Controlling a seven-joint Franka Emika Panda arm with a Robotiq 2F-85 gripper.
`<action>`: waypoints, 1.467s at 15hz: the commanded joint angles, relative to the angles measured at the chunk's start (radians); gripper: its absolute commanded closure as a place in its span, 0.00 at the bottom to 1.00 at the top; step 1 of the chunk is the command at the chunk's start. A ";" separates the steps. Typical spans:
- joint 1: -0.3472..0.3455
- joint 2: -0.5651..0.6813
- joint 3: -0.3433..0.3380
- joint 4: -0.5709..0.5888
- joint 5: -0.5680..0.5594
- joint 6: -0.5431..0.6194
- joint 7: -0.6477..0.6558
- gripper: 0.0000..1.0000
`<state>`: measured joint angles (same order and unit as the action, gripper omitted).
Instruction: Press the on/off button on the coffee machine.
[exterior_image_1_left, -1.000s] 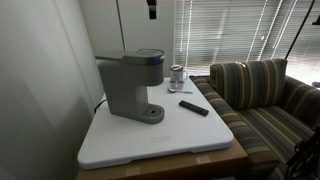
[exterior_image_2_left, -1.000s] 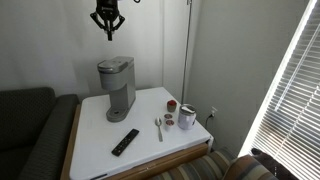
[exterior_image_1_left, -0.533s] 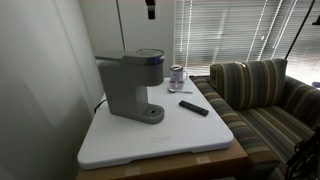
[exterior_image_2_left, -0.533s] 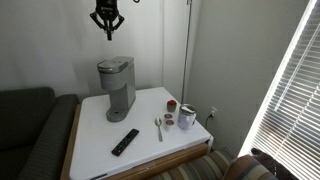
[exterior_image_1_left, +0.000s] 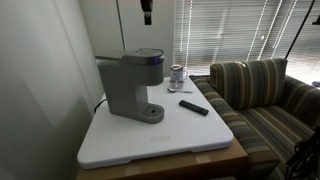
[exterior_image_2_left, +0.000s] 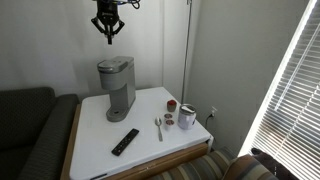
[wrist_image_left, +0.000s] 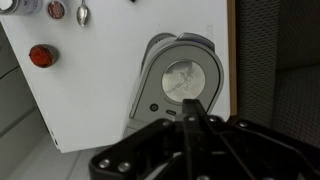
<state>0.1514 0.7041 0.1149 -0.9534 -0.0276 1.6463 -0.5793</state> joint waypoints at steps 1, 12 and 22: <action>0.003 0.039 0.009 0.025 0.017 0.000 0.001 1.00; 0.006 0.127 0.014 0.053 0.036 -0.012 0.008 1.00; -0.024 0.187 0.015 0.104 0.100 -0.037 0.010 1.00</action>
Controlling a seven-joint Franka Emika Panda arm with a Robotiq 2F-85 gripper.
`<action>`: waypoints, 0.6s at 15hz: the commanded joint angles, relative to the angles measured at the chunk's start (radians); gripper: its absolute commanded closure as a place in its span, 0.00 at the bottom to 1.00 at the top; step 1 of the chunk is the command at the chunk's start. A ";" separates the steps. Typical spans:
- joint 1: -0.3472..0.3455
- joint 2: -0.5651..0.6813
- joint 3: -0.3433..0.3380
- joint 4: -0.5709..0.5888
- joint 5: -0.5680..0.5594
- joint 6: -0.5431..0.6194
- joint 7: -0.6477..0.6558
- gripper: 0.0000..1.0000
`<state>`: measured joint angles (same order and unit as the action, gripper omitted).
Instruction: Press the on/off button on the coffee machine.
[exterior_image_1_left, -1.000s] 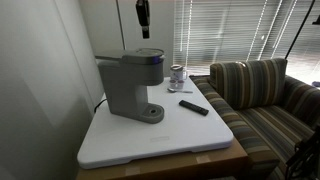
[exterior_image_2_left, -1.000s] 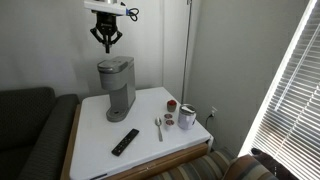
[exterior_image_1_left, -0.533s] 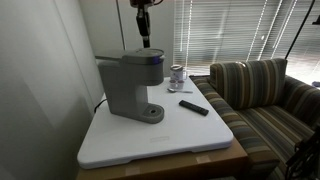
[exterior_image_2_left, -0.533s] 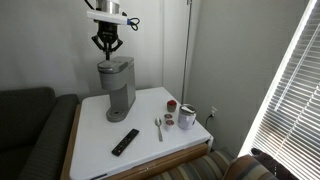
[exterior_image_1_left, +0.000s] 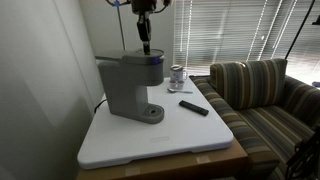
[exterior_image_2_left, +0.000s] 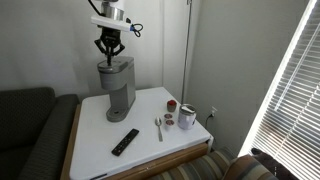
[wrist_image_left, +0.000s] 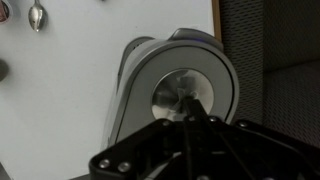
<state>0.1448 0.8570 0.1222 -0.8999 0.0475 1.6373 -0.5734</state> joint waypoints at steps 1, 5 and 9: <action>-0.018 0.044 0.007 0.062 0.028 -0.034 0.003 1.00; -0.007 0.107 -0.006 0.151 0.023 -0.113 0.044 1.00; 0.006 0.185 -0.007 0.276 -0.015 -0.209 0.126 1.00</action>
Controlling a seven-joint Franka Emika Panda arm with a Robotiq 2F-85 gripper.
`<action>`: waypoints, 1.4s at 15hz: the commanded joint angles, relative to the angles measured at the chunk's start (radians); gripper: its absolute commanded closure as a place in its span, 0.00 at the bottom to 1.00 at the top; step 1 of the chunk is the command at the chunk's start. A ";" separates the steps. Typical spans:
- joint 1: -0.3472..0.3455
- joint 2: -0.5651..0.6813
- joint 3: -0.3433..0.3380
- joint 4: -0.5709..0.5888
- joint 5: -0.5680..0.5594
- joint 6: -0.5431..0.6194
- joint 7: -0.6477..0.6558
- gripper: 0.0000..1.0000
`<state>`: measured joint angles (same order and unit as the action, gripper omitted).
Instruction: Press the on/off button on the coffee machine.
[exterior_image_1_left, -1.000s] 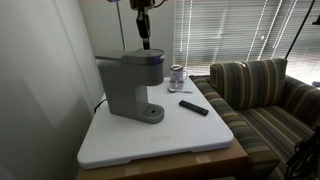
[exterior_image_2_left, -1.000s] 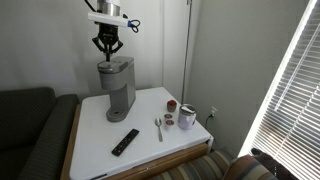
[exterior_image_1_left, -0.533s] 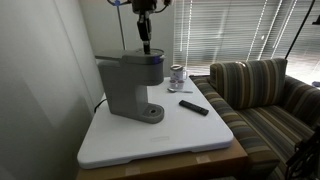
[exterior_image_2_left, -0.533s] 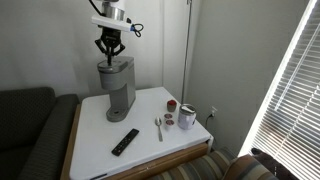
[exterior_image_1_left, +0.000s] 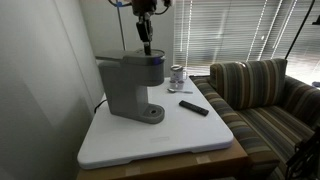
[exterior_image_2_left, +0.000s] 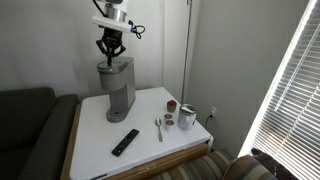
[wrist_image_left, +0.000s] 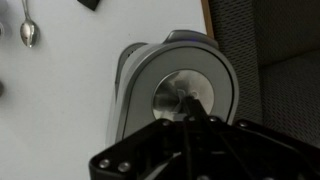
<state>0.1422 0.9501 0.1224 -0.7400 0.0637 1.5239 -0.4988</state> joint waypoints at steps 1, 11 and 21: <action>0.014 0.110 -0.013 0.142 -0.039 -0.117 0.074 1.00; 0.024 0.123 -0.023 0.213 -0.040 -0.163 0.106 1.00; 0.039 0.050 -0.028 0.230 -0.078 -0.223 0.145 1.00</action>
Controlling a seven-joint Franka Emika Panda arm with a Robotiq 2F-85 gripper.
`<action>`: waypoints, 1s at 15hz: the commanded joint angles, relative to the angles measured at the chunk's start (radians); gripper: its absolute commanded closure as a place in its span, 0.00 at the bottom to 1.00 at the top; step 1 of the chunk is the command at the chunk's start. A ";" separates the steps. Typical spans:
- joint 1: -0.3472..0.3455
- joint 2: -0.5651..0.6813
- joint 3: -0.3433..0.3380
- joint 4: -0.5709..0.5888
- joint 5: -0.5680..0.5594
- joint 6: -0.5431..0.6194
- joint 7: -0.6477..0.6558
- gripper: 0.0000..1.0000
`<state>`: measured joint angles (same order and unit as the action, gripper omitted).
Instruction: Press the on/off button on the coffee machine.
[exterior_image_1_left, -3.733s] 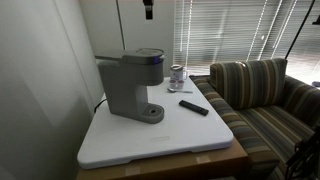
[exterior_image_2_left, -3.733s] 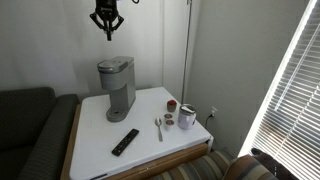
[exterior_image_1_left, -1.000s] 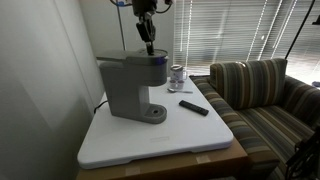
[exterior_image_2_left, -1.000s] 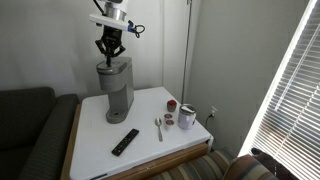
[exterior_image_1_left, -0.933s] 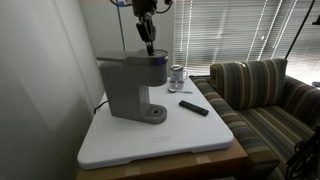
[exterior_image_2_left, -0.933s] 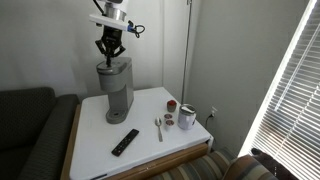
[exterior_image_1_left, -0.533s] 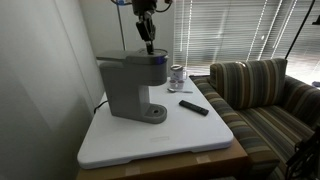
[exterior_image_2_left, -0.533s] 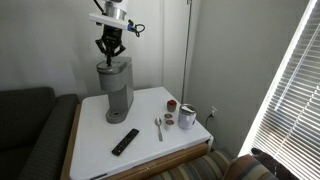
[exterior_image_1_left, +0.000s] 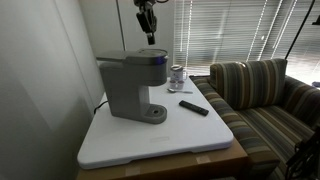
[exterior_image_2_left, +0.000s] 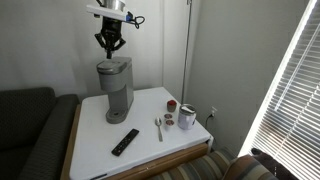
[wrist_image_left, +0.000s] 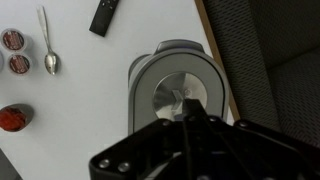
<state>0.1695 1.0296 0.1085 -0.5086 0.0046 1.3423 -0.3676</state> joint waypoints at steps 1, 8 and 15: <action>0.014 -0.035 -0.014 0.001 -0.022 -0.047 0.017 1.00; 0.032 0.016 -0.017 0.143 -0.028 -0.137 0.019 1.00; 0.029 -0.009 -0.010 0.116 -0.022 -0.133 0.018 0.45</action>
<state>0.1955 1.0252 0.1056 -0.3914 -0.0083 1.2156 -0.3518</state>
